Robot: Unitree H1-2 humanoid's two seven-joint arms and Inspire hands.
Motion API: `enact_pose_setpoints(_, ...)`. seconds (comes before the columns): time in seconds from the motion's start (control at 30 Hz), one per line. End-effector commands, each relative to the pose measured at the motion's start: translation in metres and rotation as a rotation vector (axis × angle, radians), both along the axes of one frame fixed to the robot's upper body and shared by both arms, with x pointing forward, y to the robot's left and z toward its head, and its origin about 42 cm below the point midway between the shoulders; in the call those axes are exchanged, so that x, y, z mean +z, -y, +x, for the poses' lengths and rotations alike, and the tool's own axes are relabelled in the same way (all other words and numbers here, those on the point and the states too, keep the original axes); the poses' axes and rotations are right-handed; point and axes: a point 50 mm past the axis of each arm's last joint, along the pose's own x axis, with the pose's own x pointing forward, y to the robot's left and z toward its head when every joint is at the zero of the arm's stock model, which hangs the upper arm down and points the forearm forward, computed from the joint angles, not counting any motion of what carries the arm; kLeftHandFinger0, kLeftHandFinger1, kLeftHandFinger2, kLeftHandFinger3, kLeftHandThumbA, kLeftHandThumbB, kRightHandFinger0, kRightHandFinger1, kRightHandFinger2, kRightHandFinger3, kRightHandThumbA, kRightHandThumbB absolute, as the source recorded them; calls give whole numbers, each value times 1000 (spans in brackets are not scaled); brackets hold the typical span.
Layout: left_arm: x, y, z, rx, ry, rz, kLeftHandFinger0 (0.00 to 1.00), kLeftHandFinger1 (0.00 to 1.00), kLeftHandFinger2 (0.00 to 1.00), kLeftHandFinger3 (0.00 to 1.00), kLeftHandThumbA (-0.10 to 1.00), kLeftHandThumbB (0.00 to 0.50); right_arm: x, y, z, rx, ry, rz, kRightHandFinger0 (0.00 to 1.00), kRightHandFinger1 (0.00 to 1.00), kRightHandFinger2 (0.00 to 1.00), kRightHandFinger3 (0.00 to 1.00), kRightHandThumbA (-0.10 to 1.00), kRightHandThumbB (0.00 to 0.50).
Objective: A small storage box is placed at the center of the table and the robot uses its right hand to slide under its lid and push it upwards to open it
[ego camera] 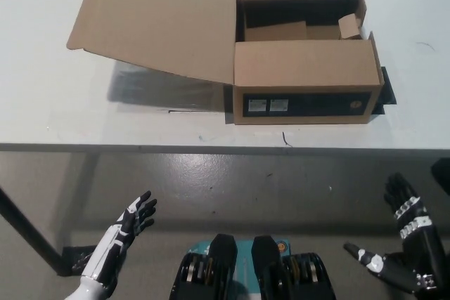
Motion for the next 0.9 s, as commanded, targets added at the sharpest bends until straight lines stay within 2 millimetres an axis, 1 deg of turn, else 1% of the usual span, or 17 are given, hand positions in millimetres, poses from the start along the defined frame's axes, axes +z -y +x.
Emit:
enact_pose_setpoints(0.0, 10, 1, 3, -8, 65, -15, 1000, 1000, 1000, 1000, 1000, 317, 3, 0, 4, -5, 77, -77, 1000, 1000, 1000, 1000, 1000, 287)
enact_pose_setpoints(0.13, 10, 1, 1, -2, 56, -9, 1000, 1000, 1000, 1000, 1000, 314, -2, -1, 3, 0, 57, -71, 1000, 1000, 1000, 1000, 1000, 272)
enact_pose_setpoints(0.17, 10, 1, 1, -3, 55, -7, 1000, 1000, 1000, 1000, 1000, 334, -3, 0, 3, 0, 50, -66, 1000, 1000, 1000, 1000, 1000, 256)
enact_pose_setpoints(0.23, 10, 0, 2, -4, 54, -12, 1000, 1000, 1000, 1000, 1000, 340, -4, 0, 4, -4, 38, -63, 1000, 1000, 1000, 1000, 1000, 253)
enact_pose_setpoints(0.3, 10, 0, 2, -2, 54, -15, 1000, 1000, 1000, 1000, 1000, 334, -3, 1, 4, -14, 37, -67, 1000, 1000, 1000, 1000, 1000, 235)
enact_pose_setpoints(0.37, 11, 1, 4, -3, 55, -9, 1000, 1000, 1000, 1000, 1000, 343, -3, 3, 4, -15, 38, -61, 1000, 1000, 1000, 1000, 1000, 240)
enact_pose_setpoints(0.47, 11, 0, 5, 0, 63, -8, 1000, 1000, 1000, 1000, 1000, 329, -3, 3, 6, -14, 40, -61, 1000, 1000, 1000, 1000, 1000, 232)
enact_pose_setpoints(0.57, 12, -2, 5, 5, 62, -12, 1000, 1000, 1000, 1000, 1000, 334, -3, 2, 7, -16, 36, -67, 1000, 1000, 1000, 1000, 1000, 226)
enact_pose_setpoints(0.63, 13, -2, 6, 5, 66, -15, 1000, 1000, 1000, 1000, 1000, 321, -4, 2, 9, -13, 35, -66, 1000, 1000, 1000, 1000, 1000, 226)
enact_pose_setpoints(0.7, 14, -2, 7, 6, 65, -12, 1000, 1000, 1000, 1000, 1000, 335, -4, 1, 12, -13, 35, -70, 1000, 1000, 1000, 1000, 1000, 226)
enact_pose_setpoints(0.77, 16, -2, 8, 5, 65, -17, 1000, 1000, 1000, 1000, 1000, 337, -5, 1, 14, -9, 30, -76, 1000, 1000, 1000, 1000, 1000, 231)
enact_pose_setpoints(0.87, 14, -4, 8, 10, 67, -14, 1000, 1000, 1000, 1000, 1000, 326, -5, 1, 15, -10, 28, -78, 1000, 1000, 1000, 1000, 1000, 220)
